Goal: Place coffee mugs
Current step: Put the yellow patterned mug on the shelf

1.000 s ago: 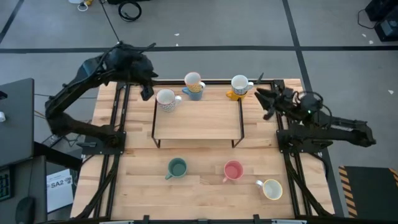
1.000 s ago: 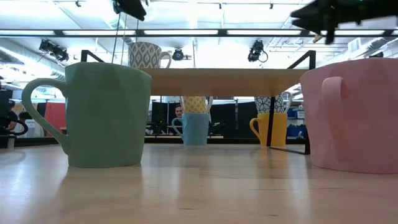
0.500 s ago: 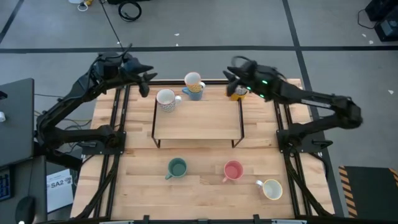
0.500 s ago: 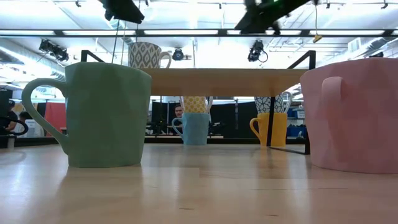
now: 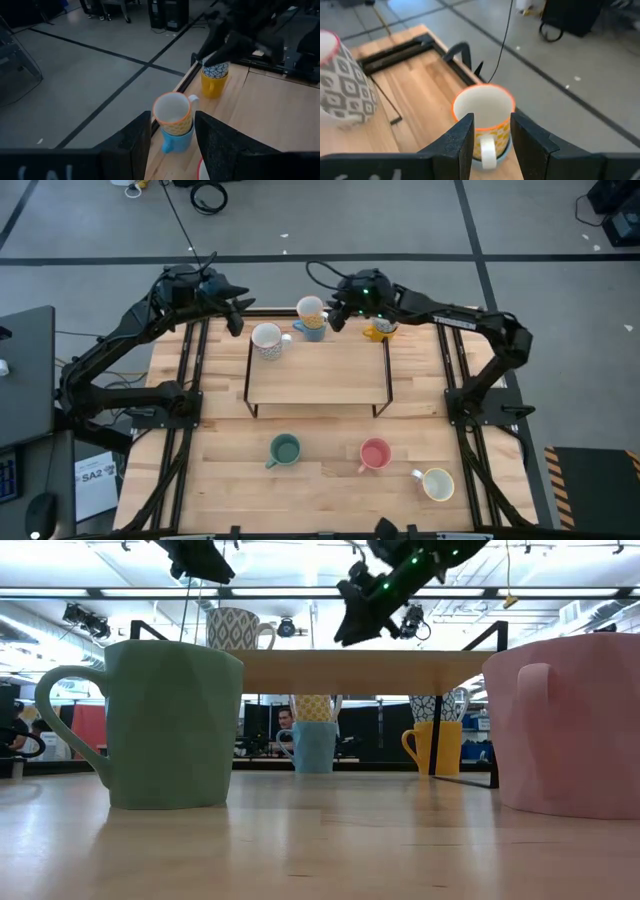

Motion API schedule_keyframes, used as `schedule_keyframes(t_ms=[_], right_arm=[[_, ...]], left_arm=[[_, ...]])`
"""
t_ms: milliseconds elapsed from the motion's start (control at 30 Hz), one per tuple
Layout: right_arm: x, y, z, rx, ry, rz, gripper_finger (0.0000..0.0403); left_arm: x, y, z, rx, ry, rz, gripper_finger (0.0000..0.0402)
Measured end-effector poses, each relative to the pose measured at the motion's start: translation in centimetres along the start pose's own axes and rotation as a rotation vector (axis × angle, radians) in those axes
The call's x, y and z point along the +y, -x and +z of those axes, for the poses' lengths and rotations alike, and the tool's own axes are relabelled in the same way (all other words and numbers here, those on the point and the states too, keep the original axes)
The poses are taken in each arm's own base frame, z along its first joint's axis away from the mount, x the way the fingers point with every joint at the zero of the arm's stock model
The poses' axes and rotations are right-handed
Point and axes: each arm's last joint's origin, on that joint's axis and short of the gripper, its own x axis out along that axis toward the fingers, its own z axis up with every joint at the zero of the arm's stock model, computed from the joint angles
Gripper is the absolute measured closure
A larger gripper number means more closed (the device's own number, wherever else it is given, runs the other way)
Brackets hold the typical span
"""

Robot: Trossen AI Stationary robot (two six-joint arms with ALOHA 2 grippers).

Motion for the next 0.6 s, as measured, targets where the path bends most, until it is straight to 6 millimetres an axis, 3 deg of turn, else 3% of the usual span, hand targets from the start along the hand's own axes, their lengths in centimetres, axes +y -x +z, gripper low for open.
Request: schedule_keyframes(t_ms=[167, 600], right_arm=[[-0.1, -1.6, -0.9, 0.052, 0.032, 0.013, 0.027], [-0.1, -3.4, -2.1, 0.107, 0.038, 0.022, 0.027]], left_arm=[[0.0, 0.0, 0.0, 0.003, 0.0, 0.001, 0.0242], [0.0, 0.0, -0.1, 0.008, 0.0, 0.0, 0.0242]])
